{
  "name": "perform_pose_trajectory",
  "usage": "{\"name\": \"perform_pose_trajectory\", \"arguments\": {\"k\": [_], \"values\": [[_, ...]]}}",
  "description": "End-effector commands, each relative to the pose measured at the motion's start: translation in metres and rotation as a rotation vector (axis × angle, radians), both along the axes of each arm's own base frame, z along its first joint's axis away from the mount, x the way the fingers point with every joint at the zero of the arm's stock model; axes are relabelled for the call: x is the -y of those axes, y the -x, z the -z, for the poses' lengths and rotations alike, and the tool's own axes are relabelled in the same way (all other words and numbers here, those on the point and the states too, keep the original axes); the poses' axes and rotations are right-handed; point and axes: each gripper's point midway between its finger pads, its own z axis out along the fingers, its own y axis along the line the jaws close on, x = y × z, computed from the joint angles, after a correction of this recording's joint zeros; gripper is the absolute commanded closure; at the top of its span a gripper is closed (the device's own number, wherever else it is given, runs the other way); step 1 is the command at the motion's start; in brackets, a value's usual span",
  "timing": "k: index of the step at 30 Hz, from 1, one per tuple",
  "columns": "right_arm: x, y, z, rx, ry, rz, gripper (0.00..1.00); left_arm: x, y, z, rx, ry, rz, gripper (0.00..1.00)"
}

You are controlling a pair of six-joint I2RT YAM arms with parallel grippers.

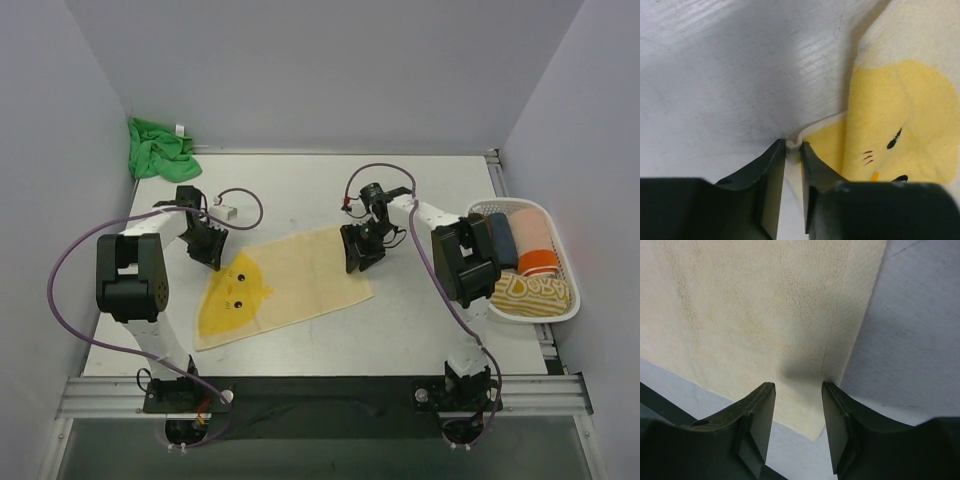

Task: Roll the towels
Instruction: Flatten the towel

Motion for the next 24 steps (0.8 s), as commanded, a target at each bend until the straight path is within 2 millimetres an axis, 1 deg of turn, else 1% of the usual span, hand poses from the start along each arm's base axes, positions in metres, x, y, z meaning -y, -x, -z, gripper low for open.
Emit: {"name": "perform_pose_trajectory", "arguments": {"k": [1, 3, 4, 6, 8, 9, 11, 12, 13, 14, 15, 16, 17, 18, 19, 20, 22, 23, 24], "values": [[0.026, 0.034, 0.011, -0.096, 0.129, -0.035, 0.57, -0.01, -0.001, 0.002, 0.018, -0.049, 0.021, 0.73], [0.031, 0.04, 0.007, -0.097, 0.141, -0.036, 0.57, -0.012, -0.004, -0.002, 0.031, -0.064, 0.03, 0.82], [0.037, 0.047, 0.009, -0.113, 0.167, -0.037, 0.57, -0.015, -0.01, -0.006, 0.048, -0.074, 0.028, 0.9], [0.046, 0.055, 0.005, -0.116, 0.197, -0.069, 0.57, -0.017, -0.019, -0.013, 0.074, -0.075, 0.022, 0.99], [0.057, 0.062, 0.004, -0.121, 0.238, -0.087, 0.58, -0.02, -0.031, -0.021, 0.103, -0.077, -0.004, 1.0], [0.06, 0.066, 0.0, -0.123, 0.249, -0.093, 0.58, -0.021, -0.045, -0.033, 0.142, -0.073, -0.015, 1.0], [0.07, 0.075, -0.001, -0.136, 0.277, -0.104, 0.58, -0.018, -0.057, -0.038, 0.159, -0.053, -0.028, 1.0], [0.074, 0.081, -0.003, -0.148, 0.288, -0.106, 0.58, -0.017, -0.069, -0.046, 0.188, -0.044, -0.034, 1.0], [0.077, 0.085, -0.002, -0.156, 0.3, -0.107, 0.58, -0.014, -0.074, -0.05, 0.199, -0.031, -0.037, 1.0], [0.083, 0.092, 0.0, -0.175, 0.317, -0.1, 0.59, -0.008, -0.076, -0.047, 0.186, -0.008, -0.039, 1.0], [0.086, 0.093, -0.002, -0.166, 0.322, -0.092, 0.59, -0.006, -0.079, -0.046, 0.183, 0.005, -0.041, 1.0], [0.088, 0.095, -0.002, -0.169, 0.321, -0.083, 0.59, -0.001, -0.084, -0.05, 0.191, 0.028, -0.034, 1.0], [0.091, 0.097, -0.002, -0.181, 0.316, -0.066, 0.59, 0.004, -0.081, -0.042, 0.159, 0.036, -0.025, 1.0], [0.09, 0.099, -0.006, -0.186, 0.293, -0.054, 0.59, 0.006, -0.082, -0.042, 0.156, 0.043, -0.02, 1.0], [0.088, 0.098, -0.01, -0.183, 0.27, -0.05, 0.58, 0.008, -0.082, -0.041, 0.149, 0.054, -0.014, 1.0], [0.087, 0.093, -0.018, -0.158, 0.241, -0.041, 0.54, 0.009, -0.08, -0.037, 0.128, 0.06, -0.016, 1.0], [0.088, 0.083, -0.029, -0.125, 0.19, -0.016, 0.5, 0.01, -0.08, -0.034, 0.114, 0.065, -0.012, 1.0], [0.088, 0.077, -0.036, -0.104, 0.165, -0.007, 0.45, 0.009, -0.079, -0.03, 0.099, 0.064, -0.006, 1.0], [0.092, 0.061, -0.049, -0.049, 0.133, 0.027, 0.43, 0.01, -0.079, -0.029, 0.093, 0.069, -0.001, 0.94]]}}
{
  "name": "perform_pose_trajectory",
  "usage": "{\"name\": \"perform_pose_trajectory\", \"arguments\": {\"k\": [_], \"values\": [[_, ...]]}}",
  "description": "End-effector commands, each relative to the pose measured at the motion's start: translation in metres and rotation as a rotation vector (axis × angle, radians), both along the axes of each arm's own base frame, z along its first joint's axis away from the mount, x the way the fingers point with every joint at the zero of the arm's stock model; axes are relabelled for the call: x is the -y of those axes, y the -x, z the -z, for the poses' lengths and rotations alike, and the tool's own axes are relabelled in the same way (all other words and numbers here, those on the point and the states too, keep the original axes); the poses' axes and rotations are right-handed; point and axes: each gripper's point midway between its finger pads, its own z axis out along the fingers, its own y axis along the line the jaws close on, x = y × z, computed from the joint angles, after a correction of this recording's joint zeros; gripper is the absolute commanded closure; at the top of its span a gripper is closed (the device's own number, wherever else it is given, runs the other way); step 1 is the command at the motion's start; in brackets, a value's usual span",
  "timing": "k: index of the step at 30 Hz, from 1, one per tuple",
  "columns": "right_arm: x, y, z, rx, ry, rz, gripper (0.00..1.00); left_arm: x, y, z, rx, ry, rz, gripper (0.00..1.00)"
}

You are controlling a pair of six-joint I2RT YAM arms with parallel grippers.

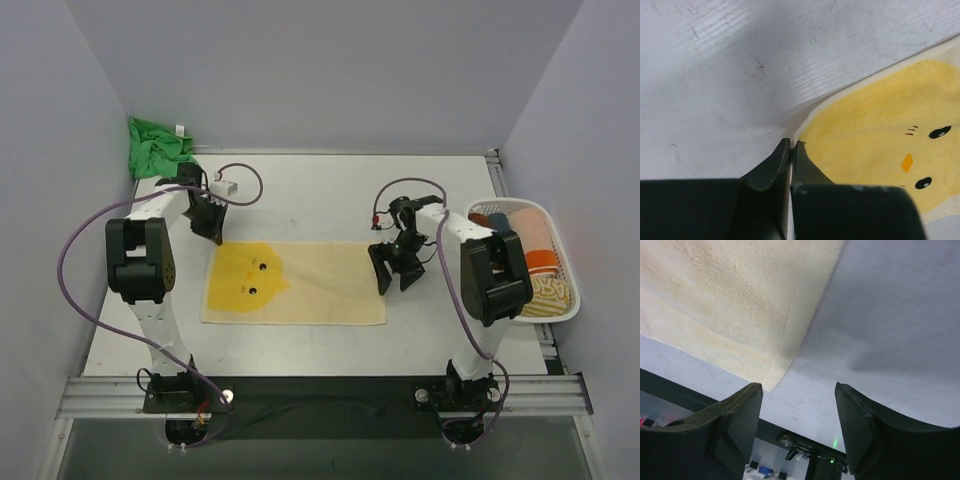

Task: Roll the towels
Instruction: Flatten the towel

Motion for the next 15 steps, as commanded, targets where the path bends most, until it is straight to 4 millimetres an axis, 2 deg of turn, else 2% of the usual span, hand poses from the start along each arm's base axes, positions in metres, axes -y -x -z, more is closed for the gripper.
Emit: {"name": "perform_pose_trajectory", "arguments": {"k": [1, 2, 3, 4, 6, 7, 8, 10, 12, 13, 14, 15], "values": [[0.006, -0.025, -0.049, 0.121, -0.093, 0.039, 0.38, 0.007, -0.007, -0.007, -0.008, 0.056, 0.014, 0.85], [0.008, -0.034, -0.055, 0.151, -0.101, 0.046, 0.36, 0.007, -0.01, -0.009, -0.012, 0.069, 0.016, 0.78], [0.011, -0.052, -0.065, 0.202, -0.107, 0.063, 0.35, 0.009, -0.012, -0.011, -0.01, 0.085, 0.018, 0.62], [0.015, -0.062, -0.069, 0.232, -0.095, 0.067, 0.34, 0.01, -0.014, -0.013, -0.006, 0.109, 0.017, 0.58], [0.018, -0.08, -0.068, 0.254, -0.075, 0.073, 0.35, 0.011, -0.021, -0.02, 0.012, 0.124, 0.014, 0.53], [0.018, -0.097, -0.076, 0.295, -0.075, 0.08, 0.38, 0.012, -0.023, -0.021, 0.014, 0.134, 0.014, 0.51], [0.018, -0.104, -0.067, 0.281, -0.062, 0.082, 0.4, 0.011, -0.026, -0.025, 0.027, 0.134, 0.015, 0.5], [0.014, -0.125, -0.07, 0.312, -0.068, 0.097, 0.45, 0.01, -0.028, -0.027, 0.033, 0.142, 0.019, 0.48], [0.01, -0.14, -0.06, 0.31, -0.069, 0.112, 0.48, 0.009, -0.03, -0.028, 0.039, 0.143, 0.022, 0.47], [0.006, -0.151, -0.064, 0.331, -0.077, 0.121, 0.51, 0.008, -0.03, -0.028, 0.039, 0.137, 0.026, 0.47], [0.004, -0.156, -0.053, 0.313, -0.07, 0.133, 0.52, 0.007, -0.031, -0.029, 0.04, 0.136, 0.027, 0.47], [0.003, -0.161, -0.05, 0.313, -0.068, 0.139, 0.53, 0.007, -0.031, -0.028, 0.04, 0.132, 0.029, 0.47]]}}
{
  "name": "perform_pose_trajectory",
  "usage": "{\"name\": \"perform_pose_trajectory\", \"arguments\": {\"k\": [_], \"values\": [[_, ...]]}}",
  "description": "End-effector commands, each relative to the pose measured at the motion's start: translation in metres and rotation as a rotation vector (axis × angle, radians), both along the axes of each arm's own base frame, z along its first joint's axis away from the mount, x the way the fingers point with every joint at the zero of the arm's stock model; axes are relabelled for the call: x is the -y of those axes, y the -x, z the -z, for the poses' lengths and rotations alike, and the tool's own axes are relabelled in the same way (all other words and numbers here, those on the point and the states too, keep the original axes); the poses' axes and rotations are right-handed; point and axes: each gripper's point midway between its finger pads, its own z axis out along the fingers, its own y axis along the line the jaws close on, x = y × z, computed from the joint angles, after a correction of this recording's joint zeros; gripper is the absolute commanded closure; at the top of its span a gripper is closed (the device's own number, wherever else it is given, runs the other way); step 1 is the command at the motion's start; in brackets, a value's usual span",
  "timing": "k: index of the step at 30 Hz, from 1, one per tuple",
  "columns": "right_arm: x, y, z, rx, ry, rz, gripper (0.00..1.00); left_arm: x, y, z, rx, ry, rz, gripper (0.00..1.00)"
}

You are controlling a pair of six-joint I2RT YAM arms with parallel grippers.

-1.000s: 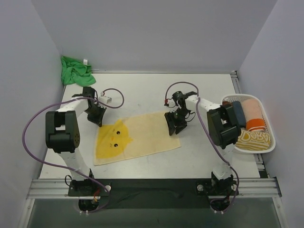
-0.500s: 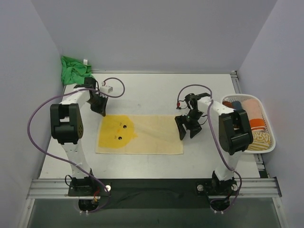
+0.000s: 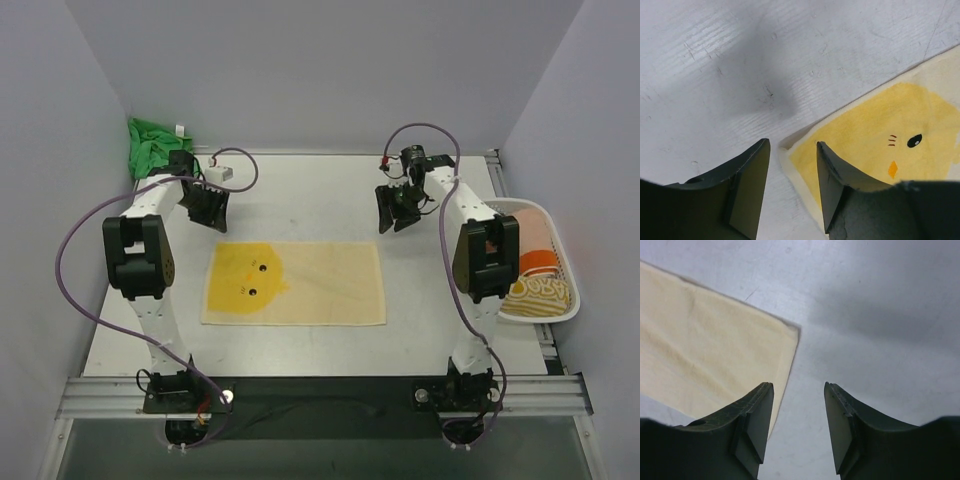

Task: Roll the towels
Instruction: Flatten the towel

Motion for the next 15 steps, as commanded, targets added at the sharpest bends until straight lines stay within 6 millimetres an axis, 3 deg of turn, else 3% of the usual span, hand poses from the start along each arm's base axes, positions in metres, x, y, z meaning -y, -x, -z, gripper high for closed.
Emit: {"name": "perform_pose_trajectory", "arguments": {"k": [1, 8, 15], "values": [[-0.004, -0.009, 0.018, -0.048, 0.028, 0.025, 0.55, 0.001, -0.005, -0.01, 0.018, 0.024, 0.022, 0.48], [-0.026, -0.031, 0.035, -0.03, 0.055, -0.021, 0.6, -0.001, 0.001, 0.0, -0.011, 0.009, 0.018, 0.49], [-0.032, -0.028, 0.06, -0.068, 0.101, -0.044, 0.63, -0.008, 0.009, 0.011, -0.043, -0.031, 0.002, 0.49]]}}
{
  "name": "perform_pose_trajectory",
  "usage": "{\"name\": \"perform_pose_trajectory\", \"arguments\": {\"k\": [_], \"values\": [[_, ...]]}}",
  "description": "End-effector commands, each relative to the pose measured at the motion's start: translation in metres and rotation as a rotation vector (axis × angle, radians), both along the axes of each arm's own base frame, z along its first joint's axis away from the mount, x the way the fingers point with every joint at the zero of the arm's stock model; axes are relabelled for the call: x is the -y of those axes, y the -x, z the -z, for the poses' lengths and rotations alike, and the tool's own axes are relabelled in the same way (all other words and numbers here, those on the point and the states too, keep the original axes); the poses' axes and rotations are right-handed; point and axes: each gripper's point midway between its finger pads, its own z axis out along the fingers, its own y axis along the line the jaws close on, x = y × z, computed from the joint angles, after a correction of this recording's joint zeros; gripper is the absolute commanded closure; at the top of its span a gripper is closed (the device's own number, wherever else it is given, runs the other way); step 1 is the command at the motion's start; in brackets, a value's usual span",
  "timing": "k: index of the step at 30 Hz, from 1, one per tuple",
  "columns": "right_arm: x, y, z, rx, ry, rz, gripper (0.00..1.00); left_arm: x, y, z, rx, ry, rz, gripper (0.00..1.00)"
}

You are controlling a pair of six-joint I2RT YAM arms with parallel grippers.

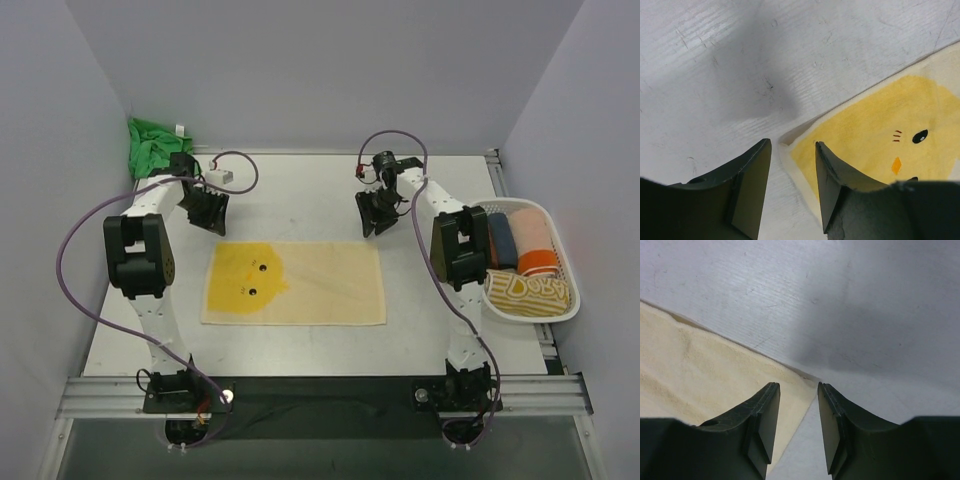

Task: Roll the towels
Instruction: Flatten the towel

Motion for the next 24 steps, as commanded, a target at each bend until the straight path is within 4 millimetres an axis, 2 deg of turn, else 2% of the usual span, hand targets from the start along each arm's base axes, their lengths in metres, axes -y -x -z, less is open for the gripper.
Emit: {"name": "perform_pose_trajectory", "arguments": {"k": [1, 7, 11, 19, 24], "values": [[0.005, 0.001, 0.007, -0.024, 0.048, 0.008, 0.63, -0.006, 0.004, 0.006, -0.017, -0.025, 0.003, 0.49], [0.006, 0.007, 0.015, -0.048, 0.052, 0.0, 0.63, -0.008, 0.005, 0.011, -0.026, -0.037, 0.007, 0.48], [0.004, 0.018, 0.022, -0.081, 0.052, -0.014, 0.64, -0.01, 0.004, 0.014, -0.03, -0.043, 0.007, 0.49], [0.002, 0.034, 0.024, -0.112, 0.044, -0.03, 0.74, -0.009, 0.003, 0.017, -0.035, -0.043, 0.004, 0.48], [0.005, 0.029, 0.022, -0.104, 0.039, -0.018, 0.89, -0.007, -0.001, 0.017, -0.033, -0.03, 0.003, 0.51]]}}
